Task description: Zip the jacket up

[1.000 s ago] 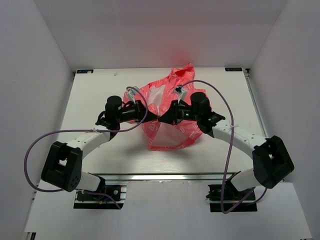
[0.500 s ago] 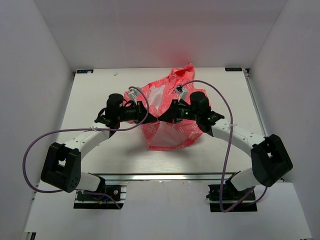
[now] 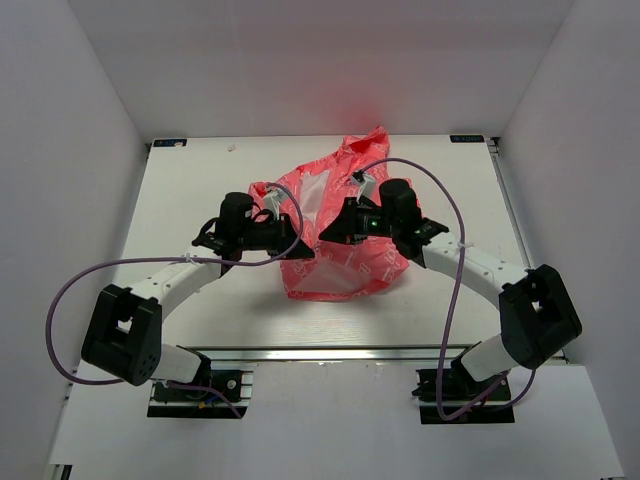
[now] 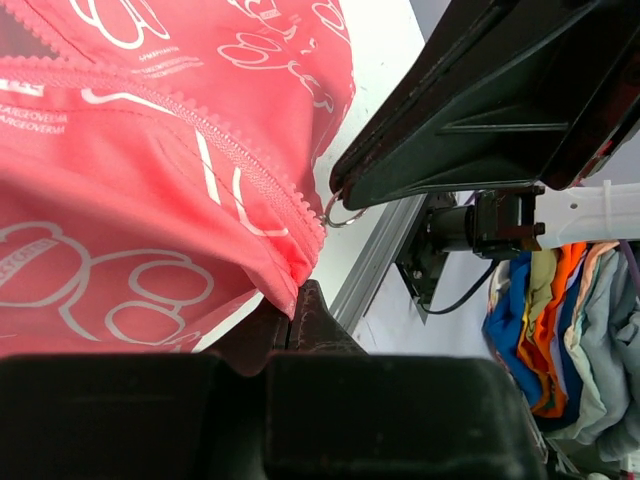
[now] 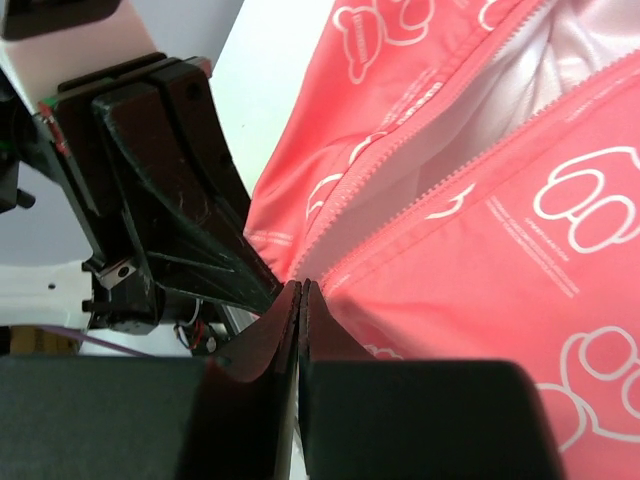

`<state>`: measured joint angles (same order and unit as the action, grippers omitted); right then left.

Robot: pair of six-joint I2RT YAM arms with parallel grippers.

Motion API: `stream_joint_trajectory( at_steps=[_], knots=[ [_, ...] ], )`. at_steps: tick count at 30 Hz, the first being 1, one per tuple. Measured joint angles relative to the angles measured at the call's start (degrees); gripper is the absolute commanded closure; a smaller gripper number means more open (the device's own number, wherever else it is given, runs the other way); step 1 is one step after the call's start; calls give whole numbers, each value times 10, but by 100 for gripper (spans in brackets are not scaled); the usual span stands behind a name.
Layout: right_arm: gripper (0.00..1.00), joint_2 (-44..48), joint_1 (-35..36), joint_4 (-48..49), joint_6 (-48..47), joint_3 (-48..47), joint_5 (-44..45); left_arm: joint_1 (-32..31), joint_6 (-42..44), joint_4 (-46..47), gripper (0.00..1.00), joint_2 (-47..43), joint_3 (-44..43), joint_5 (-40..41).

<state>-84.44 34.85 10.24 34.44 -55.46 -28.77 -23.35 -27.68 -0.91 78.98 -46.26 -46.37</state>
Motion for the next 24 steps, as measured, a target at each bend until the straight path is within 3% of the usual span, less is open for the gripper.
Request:
stream_joint_trajectory(
  at_steps=[15, 24],
  knots=[
    [100, -6, -8, -12, -19, 1, -23, -4, -70, 42, 100, 9, 0, 0],
    [86, -24, -9, -29, -19, 1, -36, -4, -89, 51, 100, 20, 0, -1]
  ],
)
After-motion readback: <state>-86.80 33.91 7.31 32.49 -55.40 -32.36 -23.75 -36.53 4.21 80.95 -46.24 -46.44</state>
